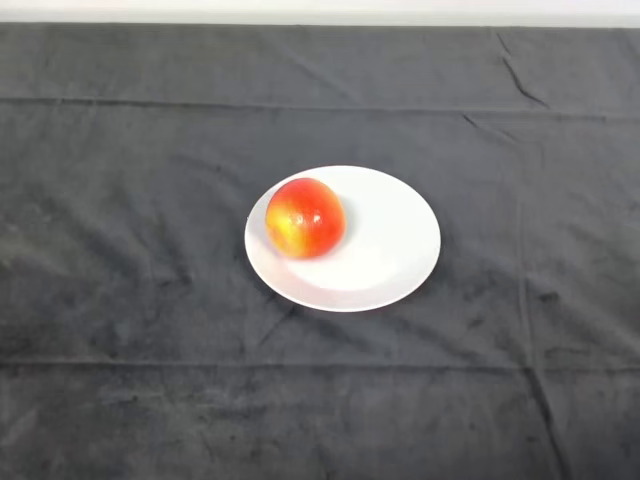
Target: Move the apple to the plate
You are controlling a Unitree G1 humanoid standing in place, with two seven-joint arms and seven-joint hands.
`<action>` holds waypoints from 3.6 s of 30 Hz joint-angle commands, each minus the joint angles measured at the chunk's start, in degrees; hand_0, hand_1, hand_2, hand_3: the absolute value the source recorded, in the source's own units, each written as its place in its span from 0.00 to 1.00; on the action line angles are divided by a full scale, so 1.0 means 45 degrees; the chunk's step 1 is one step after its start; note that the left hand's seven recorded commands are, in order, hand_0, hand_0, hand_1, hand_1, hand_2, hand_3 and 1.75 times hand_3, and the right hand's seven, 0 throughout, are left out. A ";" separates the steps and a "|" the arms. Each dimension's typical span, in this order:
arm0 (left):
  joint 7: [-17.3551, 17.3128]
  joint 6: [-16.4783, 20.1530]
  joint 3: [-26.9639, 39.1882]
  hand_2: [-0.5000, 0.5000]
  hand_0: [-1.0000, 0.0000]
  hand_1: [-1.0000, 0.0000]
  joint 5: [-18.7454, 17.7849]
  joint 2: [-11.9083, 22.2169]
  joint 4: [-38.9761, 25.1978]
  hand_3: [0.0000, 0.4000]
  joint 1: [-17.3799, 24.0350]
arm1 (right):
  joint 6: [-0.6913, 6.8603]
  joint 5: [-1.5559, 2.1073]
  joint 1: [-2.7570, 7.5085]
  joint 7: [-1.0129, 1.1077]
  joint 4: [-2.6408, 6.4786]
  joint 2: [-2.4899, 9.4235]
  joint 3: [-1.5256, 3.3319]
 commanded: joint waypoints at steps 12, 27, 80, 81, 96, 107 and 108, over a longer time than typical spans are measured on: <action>-0.0507 -0.0673 0.2269 0.50 1.00 1.00 -0.0864 0.0659 0.0255 0.00 0.0629 | -0.0027 -0.0043 -0.0060 -0.0108 0.0116 -0.0203 -0.0152; -0.0933 -0.1347 0.3331 0.50 1.00 1.00 -0.0612 0.0606 0.2624 0.00 -0.0377 | -0.0028 -0.0037 -0.0076 -0.0087 0.0162 -0.0220 -0.0163; -0.1536 -0.1400 0.4210 0.50 1.00 1.00 0.0281 0.0174 0.3374 0.00 -0.1165 | -0.0042 -0.0044 -0.0100 -0.0045 0.0233 -0.0242 -0.0178; -0.1552 -0.1400 0.4220 0.50 1.00 1.00 0.0287 0.0171 0.3378 0.00 -0.1171 | -0.0042 -0.0044 -0.0100 -0.0045 0.0233 -0.0242 -0.0178; -0.1920 -0.1619 0.4392 0.50 1.00 1.00 0.0343 0.0259 0.4036 0.00 -0.1484 | -0.0043 -0.0048 -0.0102 -0.0042 0.0238 -0.0243 -0.0181; -0.2197 -0.1814 0.4501 0.50 1.00 1.00 0.0344 0.0379 0.4615 0.00 -0.1755 | -0.0044 -0.0048 -0.0107 -0.0036 0.0250 -0.0248 -0.0184; -0.2233 -0.1835 0.4519 0.50 1.00 1.00 0.0326 0.0388 0.4650 0.00 -0.1754 | -0.0044 -0.0048 -0.0107 -0.0036 0.0251 -0.0248 -0.0185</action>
